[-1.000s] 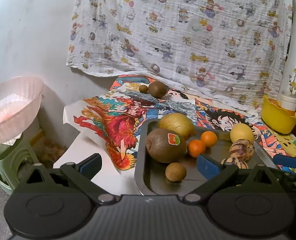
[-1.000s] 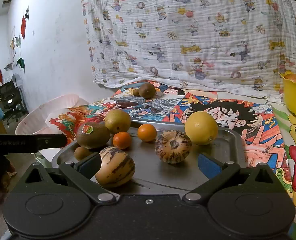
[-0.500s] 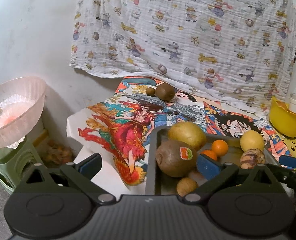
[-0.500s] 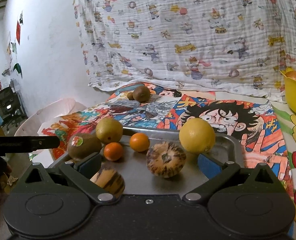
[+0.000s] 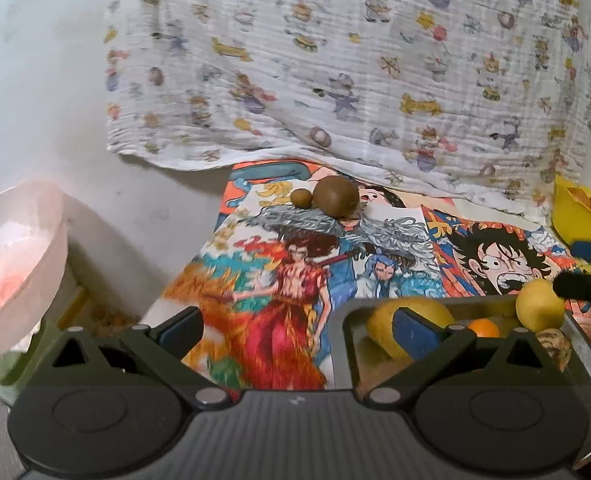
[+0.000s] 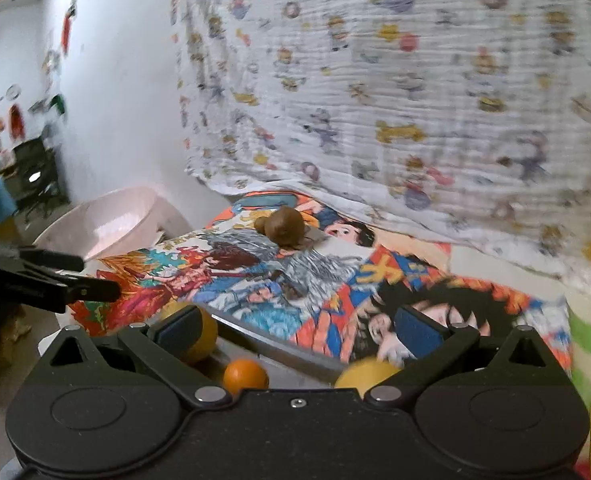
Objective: Organize fruits
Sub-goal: 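Lift both tools from the tray and move toward the two kiwis, then grasp the small kiwi with the left tool while the right tool grasps the large kiwi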
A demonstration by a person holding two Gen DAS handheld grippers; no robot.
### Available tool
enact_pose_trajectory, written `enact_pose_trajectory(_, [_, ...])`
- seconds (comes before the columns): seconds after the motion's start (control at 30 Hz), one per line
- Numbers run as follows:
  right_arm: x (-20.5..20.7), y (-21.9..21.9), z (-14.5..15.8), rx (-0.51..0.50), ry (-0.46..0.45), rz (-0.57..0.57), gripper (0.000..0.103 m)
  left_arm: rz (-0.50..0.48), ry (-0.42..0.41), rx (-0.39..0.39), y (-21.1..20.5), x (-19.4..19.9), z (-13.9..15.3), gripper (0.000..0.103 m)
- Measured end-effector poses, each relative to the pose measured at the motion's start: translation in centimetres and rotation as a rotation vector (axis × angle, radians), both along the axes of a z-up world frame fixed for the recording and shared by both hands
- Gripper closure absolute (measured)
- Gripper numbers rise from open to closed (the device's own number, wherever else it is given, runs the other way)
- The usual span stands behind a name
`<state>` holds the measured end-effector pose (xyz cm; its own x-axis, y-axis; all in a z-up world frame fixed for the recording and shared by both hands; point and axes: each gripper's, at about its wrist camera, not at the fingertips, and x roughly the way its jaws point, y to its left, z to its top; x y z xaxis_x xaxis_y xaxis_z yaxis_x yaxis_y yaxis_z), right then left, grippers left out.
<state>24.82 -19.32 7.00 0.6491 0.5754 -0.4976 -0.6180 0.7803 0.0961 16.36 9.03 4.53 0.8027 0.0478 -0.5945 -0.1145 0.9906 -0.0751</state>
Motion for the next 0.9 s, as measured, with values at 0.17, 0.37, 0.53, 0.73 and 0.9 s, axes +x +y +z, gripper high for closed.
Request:
enact_pose_trajectory(0.17, [3.9,1.8,1.9,-0.036,0.017,0.064,0.001,-0.054,0.046,0.043,1.1,3.7,0.5,0.001])
enact_pose_trajectory(0.37, [8.2,5.0,2.1,-0.111,0.009,0.119,0.001,-0.095,0.125,0.089,2.8,8.0,0.2,0.001])
enact_pose_trajectory(0.53, [11.6,8.1,0.8,-0.187,-0.013,0.176,0.001,-0.107,0.134,0.135,4.0,11.0,0.2,0.001])
enact_pose_trajectory(0.73, [14.9,11.1,-0.1,-0.234,-0.02,0.235,0.001,-0.118,0.132,0.189,5.4,14.6,-0.4,0.001])
enact_pose_trajectory(0.9, [17.1,13.9,-0.9,-0.281,-0.05,0.282,0.001,-0.153,0.105,0.222,6.5,17.0,-1.4,0.001])
